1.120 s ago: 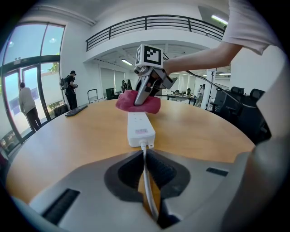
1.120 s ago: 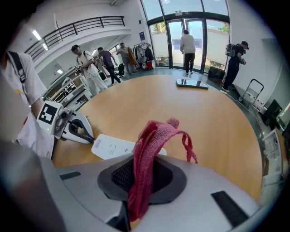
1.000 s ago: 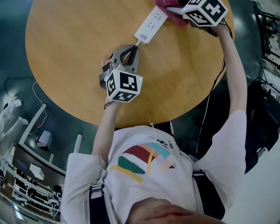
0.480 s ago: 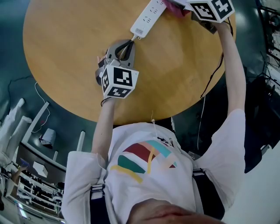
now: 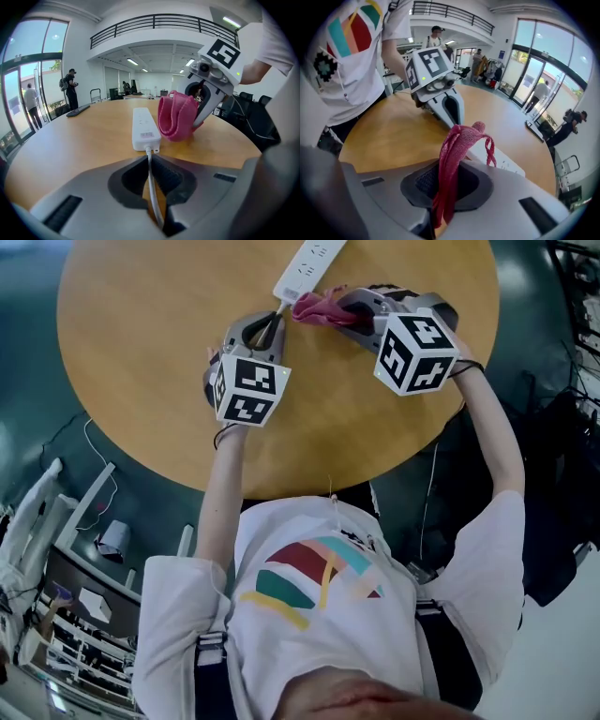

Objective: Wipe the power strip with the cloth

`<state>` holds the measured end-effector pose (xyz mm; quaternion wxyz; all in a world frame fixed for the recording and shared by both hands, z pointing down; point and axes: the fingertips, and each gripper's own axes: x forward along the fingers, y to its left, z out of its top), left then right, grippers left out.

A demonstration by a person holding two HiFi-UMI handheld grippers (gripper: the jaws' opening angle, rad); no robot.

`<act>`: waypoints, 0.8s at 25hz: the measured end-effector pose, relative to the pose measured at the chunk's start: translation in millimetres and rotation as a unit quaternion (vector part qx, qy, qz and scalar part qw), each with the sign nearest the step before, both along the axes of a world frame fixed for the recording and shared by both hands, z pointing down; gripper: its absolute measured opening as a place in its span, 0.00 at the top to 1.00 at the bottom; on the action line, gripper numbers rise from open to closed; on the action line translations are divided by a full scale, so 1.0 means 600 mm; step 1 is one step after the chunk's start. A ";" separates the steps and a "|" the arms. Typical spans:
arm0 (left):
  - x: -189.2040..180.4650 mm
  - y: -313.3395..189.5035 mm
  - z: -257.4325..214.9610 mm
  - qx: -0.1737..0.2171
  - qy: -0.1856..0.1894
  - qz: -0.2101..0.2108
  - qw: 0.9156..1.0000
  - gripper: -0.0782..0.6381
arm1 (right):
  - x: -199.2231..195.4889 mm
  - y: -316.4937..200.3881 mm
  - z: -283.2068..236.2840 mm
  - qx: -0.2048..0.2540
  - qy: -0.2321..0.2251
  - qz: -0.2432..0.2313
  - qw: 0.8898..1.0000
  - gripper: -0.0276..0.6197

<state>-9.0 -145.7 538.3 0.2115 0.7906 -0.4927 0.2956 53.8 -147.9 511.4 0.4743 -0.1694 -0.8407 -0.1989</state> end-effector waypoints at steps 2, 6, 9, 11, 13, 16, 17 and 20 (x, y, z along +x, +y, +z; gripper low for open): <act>0.000 -0.008 -0.002 0.000 -0.001 0.000 1.000 0.80 | -0.005 0.006 0.012 0.016 0.014 -0.031 0.999 0.90; 0.000 -0.021 -0.006 0.008 -0.019 0.003 1.000 0.80 | -0.031 -0.016 0.024 0.060 0.019 -0.065 0.996 0.90; -0.005 -0.015 -0.003 0.003 -0.018 0.006 1.000 0.80 | -0.048 -0.029 0.037 0.105 0.021 -0.073 0.992 0.90; -0.006 -0.008 0.000 -0.005 -0.009 0.008 1.000 0.80 | -0.055 -0.031 0.045 0.122 0.016 -0.071 0.990 0.90; -0.005 -0.002 0.003 -0.010 -0.005 0.010 1.000 0.80 | -0.057 -0.032 0.048 0.127 0.006 -0.068 0.990 0.90; -0.002 0.000 0.004 -0.011 -0.006 0.012 1.000 0.80 | -0.056 -0.035 0.048 0.130 -0.009 -0.068 0.989 0.90; -0.003 0.001 0.003 -0.012 -0.006 0.012 1.000 0.80 | -0.056 -0.036 0.047 0.131 -0.014 -0.068 0.989 0.90; -0.005 0.002 0.001 -0.012 -0.005 0.012 1.000 0.80 | -0.055 -0.048 0.044 0.135 -0.021 -0.062 0.989 0.90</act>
